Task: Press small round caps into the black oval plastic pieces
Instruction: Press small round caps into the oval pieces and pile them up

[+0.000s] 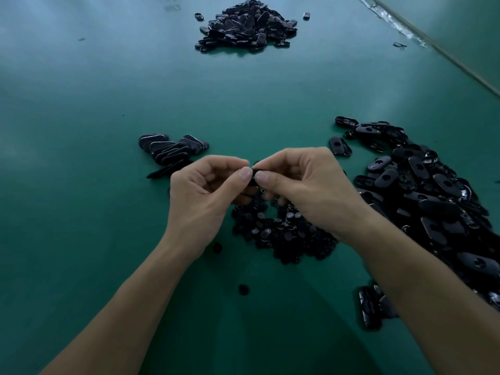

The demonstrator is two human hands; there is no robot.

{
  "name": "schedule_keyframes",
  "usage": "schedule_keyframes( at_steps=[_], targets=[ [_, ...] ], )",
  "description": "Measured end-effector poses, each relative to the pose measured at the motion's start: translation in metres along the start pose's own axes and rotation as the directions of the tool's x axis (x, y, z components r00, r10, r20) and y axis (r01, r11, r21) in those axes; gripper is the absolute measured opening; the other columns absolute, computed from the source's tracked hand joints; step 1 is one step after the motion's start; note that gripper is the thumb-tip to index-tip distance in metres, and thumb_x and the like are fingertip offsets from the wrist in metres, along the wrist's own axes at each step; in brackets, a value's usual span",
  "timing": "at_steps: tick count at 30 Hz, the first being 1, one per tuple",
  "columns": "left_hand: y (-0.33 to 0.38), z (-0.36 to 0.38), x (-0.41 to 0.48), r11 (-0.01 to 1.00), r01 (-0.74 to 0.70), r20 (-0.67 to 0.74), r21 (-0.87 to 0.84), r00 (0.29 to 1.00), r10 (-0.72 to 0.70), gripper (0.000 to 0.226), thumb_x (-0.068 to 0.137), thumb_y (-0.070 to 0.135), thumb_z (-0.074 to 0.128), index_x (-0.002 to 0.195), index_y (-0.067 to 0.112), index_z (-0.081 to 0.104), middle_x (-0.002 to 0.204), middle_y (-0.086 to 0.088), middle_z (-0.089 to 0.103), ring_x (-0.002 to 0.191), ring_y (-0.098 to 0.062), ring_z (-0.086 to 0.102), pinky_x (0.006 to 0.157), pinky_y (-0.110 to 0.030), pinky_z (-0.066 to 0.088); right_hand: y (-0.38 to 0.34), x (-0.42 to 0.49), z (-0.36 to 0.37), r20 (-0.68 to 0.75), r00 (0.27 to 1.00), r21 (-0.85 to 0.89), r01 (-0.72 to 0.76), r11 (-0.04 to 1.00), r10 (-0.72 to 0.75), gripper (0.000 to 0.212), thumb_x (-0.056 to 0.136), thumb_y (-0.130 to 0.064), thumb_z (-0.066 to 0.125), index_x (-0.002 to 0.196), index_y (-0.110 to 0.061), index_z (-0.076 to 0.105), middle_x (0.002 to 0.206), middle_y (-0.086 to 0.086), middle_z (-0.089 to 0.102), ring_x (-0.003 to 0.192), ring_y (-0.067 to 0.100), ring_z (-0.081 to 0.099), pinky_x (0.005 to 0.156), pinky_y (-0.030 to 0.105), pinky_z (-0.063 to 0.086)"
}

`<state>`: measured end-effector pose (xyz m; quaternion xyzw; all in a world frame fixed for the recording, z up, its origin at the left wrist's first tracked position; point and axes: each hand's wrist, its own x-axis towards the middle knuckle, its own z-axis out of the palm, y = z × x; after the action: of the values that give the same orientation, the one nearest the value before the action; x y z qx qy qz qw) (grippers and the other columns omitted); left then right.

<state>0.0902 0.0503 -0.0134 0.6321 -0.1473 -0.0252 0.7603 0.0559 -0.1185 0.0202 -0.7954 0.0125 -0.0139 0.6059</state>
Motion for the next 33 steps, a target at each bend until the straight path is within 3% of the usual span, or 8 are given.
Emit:
schedule_keyframes(
  at_steps=[6,9,12,14,18,23,33],
  targets=[
    [0.000,0.000,0.000,0.999,0.033,0.019,-0.008,0.999,-0.032,0.016,0.079,0.016,0.074,0.094,0.012,0.072,0.079,-0.002,0.077,0.068,-0.015,0.074,0.067,-0.023,0.059,0.005,0.002,-0.001,-0.045,0.999,-0.060,-0.012,0.998,0.010,0.008,0.094,-0.016,0.068,0.095,-0.019,0.076,0.071,-0.001,0.074,0.063,0.006,0.068,0.060,0.019,0.050],
    [-0.002,0.000,0.002,0.998,0.058,-0.017,-0.027,0.998,-0.058,0.014,0.082,0.010,0.072,0.097,0.012,0.071,0.080,-0.004,0.077,0.071,-0.016,0.074,0.067,-0.022,0.058,0.009,0.001,-0.001,-0.119,0.993,-0.261,-0.023,0.965,-0.008,0.016,0.097,-0.030,0.064,0.106,-0.022,0.074,0.078,-0.007,0.072,0.071,0.002,0.066,0.069,0.017,0.051],
    [-0.004,-0.001,0.004,0.996,0.072,-0.064,-0.053,0.995,-0.075,0.013,0.089,0.002,0.068,0.097,0.011,0.071,0.081,-0.007,0.077,0.074,-0.018,0.075,0.067,-0.021,0.058,0.011,-0.002,-0.002,-0.055,0.998,-0.617,-0.040,0.786,0.008,0.035,0.094,-0.045,0.063,0.124,-0.029,0.067,0.102,-0.008,0.061,0.096,0.009,0.058,0.091,0.028,0.049],
    [-0.004,-0.002,0.005,0.996,0.071,-0.074,-0.051,0.994,-0.075,0.012,0.091,0.001,0.067,0.096,0.011,0.072,0.081,-0.008,0.076,0.075,-0.020,0.075,0.067,-0.022,0.058,0.012,-0.005,0.000,0.026,0.998,-0.750,-0.022,0.661,0.063,0.043,0.092,-0.049,0.063,0.133,-0.034,0.059,0.107,-0.005,0.050,0.111,0.016,0.051,0.096,0.034,0.044],
    [-0.005,-0.002,0.003,0.997,0.068,-0.078,-0.048,0.994,-0.071,0.013,0.092,0.001,0.065,0.096,0.011,0.073,0.083,-0.011,0.076,0.076,-0.023,0.076,0.067,-0.022,0.058,0.012,-0.008,0.003,0.023,0.999,-0.766,-0.001,0.643,0.028,0.028,0.095,-0.045,0.062,0.121,-0.036,0.064,0.100,-0.006,0.049,0.108,0.016,0.048,0.085,0.029,0.038],
    [-0.005,-0.002,0.003,0.996,0.075,-0.079,-0.045,0.994,-0.079,0.014,0.092,0.001,0.066,0.095,0.013,0.073,0.082,-0.010,0.076,0.076,-0.023,0.076,0.067,-0.022,0.058,0.010,-0.007,0.005,-0.002,0.999,-0.753,0.021,0.657,-0.034,0.015,0.094,-0.032,0.066,0.106,-0.025,0.073,0.100,-0.004,0.063,0.102,0.017,0.056,0.091,0.034,0.047],
    [-0.007,-0.003,0.003,0.995,0.088,-0.092,-0.038,0.992,-0.091,0.014,0.092,0.002,0.066,0.095,0.014,0.074,0.084,-0.009,0.076,0.076,-0.024,0.076,0.067,-0.023,0.059,0.007,-0.008,0.001,-0.010,0.999,-0.761,0.023,0.649,-0.047,0.011,0.092,-0.034,0.069,0.092,-0.023,0.072,0.090,-0.006,0.062,0.087,0.018,0.060,0.081,0.035,0.051]
  ],
)
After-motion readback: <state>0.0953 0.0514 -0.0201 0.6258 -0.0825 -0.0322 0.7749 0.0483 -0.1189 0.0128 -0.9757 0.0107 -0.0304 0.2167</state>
